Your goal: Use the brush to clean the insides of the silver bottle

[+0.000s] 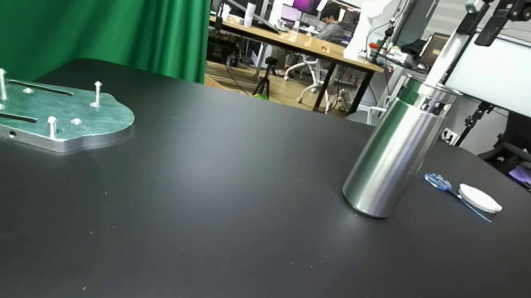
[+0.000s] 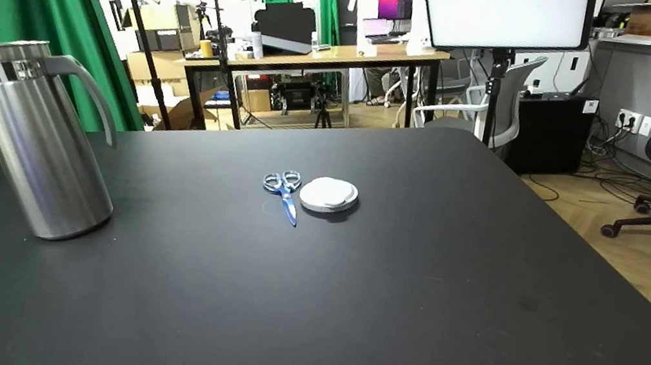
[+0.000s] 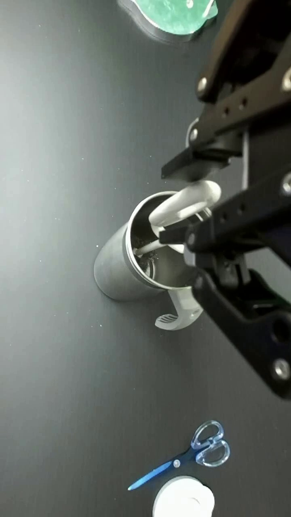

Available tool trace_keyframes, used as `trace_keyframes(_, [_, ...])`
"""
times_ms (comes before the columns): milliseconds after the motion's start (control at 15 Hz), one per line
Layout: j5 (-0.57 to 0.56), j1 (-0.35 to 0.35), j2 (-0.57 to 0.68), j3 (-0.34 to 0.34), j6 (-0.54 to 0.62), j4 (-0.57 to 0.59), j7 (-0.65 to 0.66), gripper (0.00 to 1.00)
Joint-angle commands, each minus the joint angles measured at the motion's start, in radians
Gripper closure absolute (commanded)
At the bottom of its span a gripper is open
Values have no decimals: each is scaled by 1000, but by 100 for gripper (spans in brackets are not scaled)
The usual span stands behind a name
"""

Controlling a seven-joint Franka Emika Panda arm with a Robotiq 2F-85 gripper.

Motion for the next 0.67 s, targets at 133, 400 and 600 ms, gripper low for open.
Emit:
trace_keyframes(133, [-12,8,-116,14,-83,14,36,21])
trace_keyframes(400, [-3,13,-132,11,-103,9,9,18])
trace_keyframes(600, [-3,15,-158,14,-120,9,12,7])
